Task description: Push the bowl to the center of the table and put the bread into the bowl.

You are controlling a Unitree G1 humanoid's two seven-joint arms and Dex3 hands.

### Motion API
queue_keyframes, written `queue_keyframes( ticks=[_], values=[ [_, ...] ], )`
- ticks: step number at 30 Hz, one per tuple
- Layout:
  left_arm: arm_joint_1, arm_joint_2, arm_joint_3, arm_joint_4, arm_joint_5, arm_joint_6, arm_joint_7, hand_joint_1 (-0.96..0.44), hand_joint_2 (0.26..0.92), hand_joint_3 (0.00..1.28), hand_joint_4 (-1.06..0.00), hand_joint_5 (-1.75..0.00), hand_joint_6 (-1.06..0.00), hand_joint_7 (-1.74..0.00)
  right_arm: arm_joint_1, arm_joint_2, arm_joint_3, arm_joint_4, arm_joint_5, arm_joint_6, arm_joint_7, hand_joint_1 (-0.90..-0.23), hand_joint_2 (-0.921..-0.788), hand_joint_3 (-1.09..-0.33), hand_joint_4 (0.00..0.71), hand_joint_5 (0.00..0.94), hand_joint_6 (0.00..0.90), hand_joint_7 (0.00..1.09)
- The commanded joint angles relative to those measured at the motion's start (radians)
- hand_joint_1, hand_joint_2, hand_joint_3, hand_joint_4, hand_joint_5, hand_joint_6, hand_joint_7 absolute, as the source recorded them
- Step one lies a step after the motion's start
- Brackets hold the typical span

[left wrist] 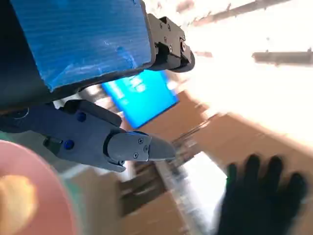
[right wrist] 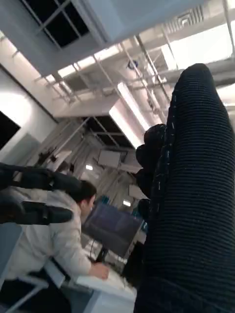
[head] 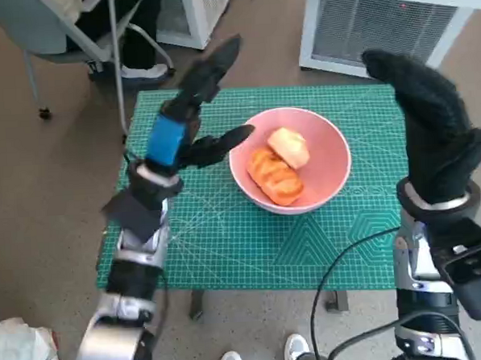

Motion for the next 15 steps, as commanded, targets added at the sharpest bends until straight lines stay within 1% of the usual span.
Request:
queue_keyframes(
  ticks=[1,5,11,15],
  values=[
    [0.039,-0.029,0.018,-0.099,-0.063,0.032,-0.016,-0.49,0.921,0.31,-0.37,-0.01,-0.20,-0.52,-0.012,0.007,-0.001,-0.004,-0.011,0.020,-0.021,-0.556,-0.921,-0.776,0.277,0.000,0.000,0.68],
    [0.058,-0.035,0.021,-0.147,-0.077,0.042,-0.026,-0.49,0.921,0.31,-0.36,-0.01,-0.18,-0.57,-0.029,0.015,0.001,0.002,-0.025,0.017,-0.038,-0.550,-0.921,-0.779,0.273,0.000,-0.001,0.67],
    [0.077,-0.036,0.020,-0.213,-0.098,0.062,-0.052,-0.51,0.921,0.31,-0.36,0.00,-0.17,-0.59,-0.040,0.028,0.006,0.002,-0.056,0.007,-0.064,-0.551,-0.921,-0.784,0.263,0.000,-0.001,0.65],
    [0.088,-0.039,0.021,-0.255,-0.114,0.071,-0.067,-0.52,0.921,0.31,-0.36,0.00,-0.17,-0.61,-0.050,0.027,0.009,0.013,-0.071,0.004,-0.073,-0.555,-0.921,-0.788,0.261,0.000,-0.001,0.65]
  ],
)
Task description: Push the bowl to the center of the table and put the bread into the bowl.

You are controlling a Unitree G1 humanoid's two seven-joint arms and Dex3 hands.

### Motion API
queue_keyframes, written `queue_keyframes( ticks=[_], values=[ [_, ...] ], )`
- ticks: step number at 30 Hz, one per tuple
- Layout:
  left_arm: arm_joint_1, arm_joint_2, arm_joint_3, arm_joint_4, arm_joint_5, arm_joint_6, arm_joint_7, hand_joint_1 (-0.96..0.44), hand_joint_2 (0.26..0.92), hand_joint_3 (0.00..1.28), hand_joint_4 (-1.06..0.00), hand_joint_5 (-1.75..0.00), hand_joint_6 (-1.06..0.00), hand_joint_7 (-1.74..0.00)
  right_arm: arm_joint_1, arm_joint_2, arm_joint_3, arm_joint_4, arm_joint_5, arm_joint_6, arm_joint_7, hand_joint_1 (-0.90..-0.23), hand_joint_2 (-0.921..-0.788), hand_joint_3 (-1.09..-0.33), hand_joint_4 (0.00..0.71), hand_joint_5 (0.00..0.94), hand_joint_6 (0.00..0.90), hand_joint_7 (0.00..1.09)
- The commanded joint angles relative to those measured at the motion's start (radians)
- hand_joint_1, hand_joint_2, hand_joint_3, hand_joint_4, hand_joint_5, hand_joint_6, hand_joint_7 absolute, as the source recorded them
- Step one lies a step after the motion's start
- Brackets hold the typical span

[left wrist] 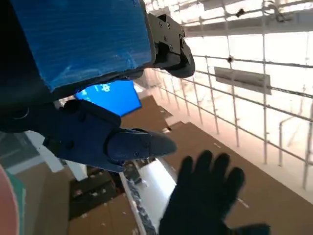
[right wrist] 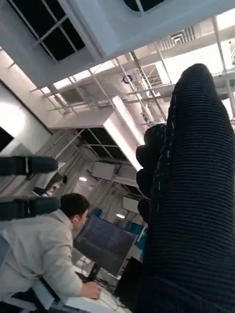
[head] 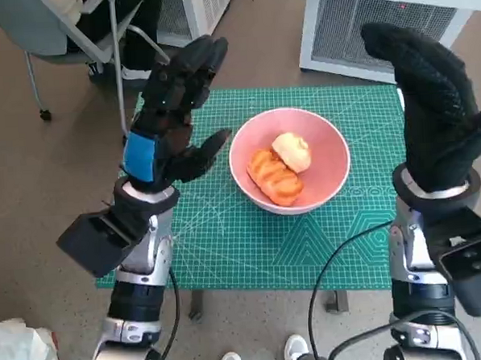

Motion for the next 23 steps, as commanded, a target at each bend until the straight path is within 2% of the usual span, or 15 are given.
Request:
queue_keyframes(
  ticks=[1,7,11,23],
  values=[
    [0.023,-0.008,0.008,-0.057,-0.031,0.014,-0.020,-0.52,0.921,0.31,-0.36,0.00,-0.17,-0.61,-0.008,0.006,0.004,0.018,-0.026,0.001,-0.017,-0.555,-0.921,-0.790,0.260,0.000,0.000,0.65],
    [0.031,-0.012,0.011,-0.095,-0.042,0.027,-0.024,-0.51,0.921,0.31,-0.36,0.00,-0.17,-0.63,-0.009,-0.003,0.009,0.006,-0.025,0.016,-0.013,-0.557,-0.921,-0.794,0.259,0.000,0.000,0.65],
    [0.032,-0.017,0.013,-0.106,-0.038,0.035,-0.019,-0.51,0.921,0.32,-0.36,0.00,-0.18,-0.64,-0.008,-0.008,0.012,-0.003,-0.012,0.029,-0.002,-0.560,-0.921,-0.793,0.258,0.000,0.002,0.64],
    [0.024,-0.030,0.021,-0.087,-0.016,0.038,-0.015,-0.52,0.921,0.32,-0.36,0.00,-0.18,-0.64,-0.002,-0.029,0.018,-0.012,-0.003,0.043,0.021,-0.565,-0.921,-0.790,0.258,0.000,0.004,0.64]
  ],
)
